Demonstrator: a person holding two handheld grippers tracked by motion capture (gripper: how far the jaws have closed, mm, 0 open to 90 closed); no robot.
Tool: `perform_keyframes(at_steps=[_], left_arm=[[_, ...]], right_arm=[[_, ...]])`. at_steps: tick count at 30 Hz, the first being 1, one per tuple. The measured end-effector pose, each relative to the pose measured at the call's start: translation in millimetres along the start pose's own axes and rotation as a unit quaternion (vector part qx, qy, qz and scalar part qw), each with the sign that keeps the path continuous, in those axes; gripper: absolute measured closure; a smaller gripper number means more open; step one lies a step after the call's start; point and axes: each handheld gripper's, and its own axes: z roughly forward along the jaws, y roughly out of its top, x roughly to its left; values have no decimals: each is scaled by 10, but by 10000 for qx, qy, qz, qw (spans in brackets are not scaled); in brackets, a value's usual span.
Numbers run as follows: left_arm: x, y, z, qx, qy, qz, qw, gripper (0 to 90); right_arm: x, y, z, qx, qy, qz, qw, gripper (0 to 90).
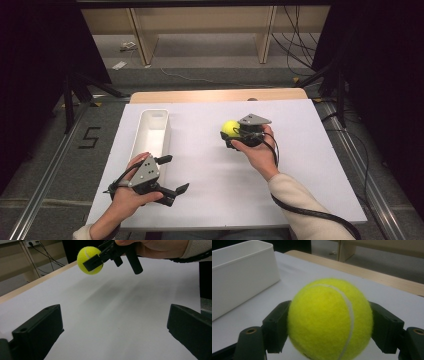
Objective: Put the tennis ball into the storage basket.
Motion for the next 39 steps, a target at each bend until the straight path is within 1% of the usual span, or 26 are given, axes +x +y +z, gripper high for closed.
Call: perform_keyframes(at_steps=[14, 39], left_arm=[[-1, 0, -1, 9, 0, 10, 10000, 0], [-3, 0, 0, 8, -8, 8, 10000, 0]], right_arm=[[47, 19, -4, -1, 104, -33, 9999, 264], [90, 48, -12, -52, 139, -65, 9999, 264]])
